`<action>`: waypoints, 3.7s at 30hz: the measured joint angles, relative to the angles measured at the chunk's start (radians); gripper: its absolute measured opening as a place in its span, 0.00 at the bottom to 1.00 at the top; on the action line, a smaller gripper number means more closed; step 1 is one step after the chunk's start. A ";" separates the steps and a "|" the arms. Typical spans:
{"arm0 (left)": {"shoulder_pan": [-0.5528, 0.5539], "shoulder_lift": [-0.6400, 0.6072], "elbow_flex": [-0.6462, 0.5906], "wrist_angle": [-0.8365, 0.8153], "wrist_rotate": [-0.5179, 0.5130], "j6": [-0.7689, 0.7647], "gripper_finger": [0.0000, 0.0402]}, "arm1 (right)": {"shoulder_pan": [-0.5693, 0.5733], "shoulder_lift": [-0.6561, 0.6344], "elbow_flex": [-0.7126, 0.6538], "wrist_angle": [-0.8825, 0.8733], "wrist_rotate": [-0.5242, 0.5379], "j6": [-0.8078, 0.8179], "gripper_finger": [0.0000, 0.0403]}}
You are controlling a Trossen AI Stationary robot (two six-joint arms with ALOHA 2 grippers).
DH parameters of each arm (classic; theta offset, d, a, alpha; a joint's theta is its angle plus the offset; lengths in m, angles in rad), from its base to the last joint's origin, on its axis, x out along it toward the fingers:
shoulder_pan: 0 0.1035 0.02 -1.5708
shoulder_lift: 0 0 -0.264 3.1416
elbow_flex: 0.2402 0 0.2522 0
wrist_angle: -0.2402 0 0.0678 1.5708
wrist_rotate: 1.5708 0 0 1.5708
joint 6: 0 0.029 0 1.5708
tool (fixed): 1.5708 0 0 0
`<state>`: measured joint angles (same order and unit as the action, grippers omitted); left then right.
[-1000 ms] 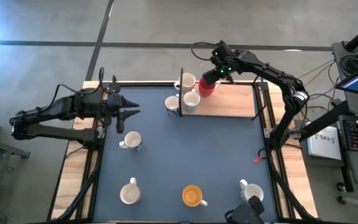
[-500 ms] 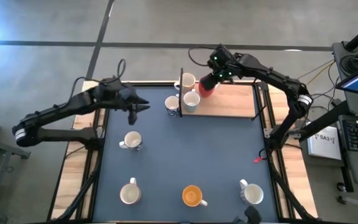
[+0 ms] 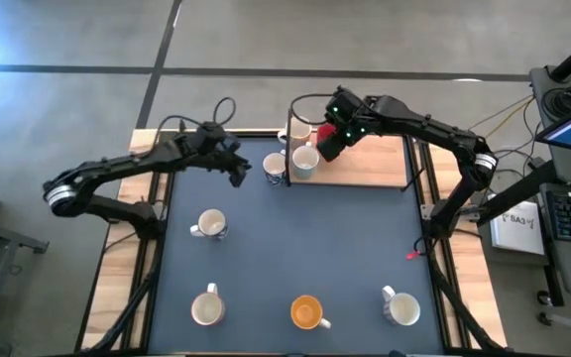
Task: Place coffee mugs
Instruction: Put the top blue mug on the shelf
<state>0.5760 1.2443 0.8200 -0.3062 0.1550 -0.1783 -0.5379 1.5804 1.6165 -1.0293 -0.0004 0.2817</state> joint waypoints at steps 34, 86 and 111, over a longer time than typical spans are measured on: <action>0.006 0.226 0.039 0.183 -0.100 -0.203 0.33 | 0.043 -0.006 0.000 -0.075 0.002 0.051 0.20; -0.153 0.183 0.167 -0.199 -0.014 -0.094 0.03 | 0.173 -0.007 0.000 -0.126 -0.008 0.204 0.17; -0.510 0.230 0.168 -0.055 -0.300 -0.549 0.03 | 0.655 -0.088 -0.002 -0.328 0.187 0.368 0.17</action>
<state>0.0660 1.4745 0.9878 -0.3614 -0.1451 -0.7270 0.1168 1.4919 1.6141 -1.3569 0.1868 0.6494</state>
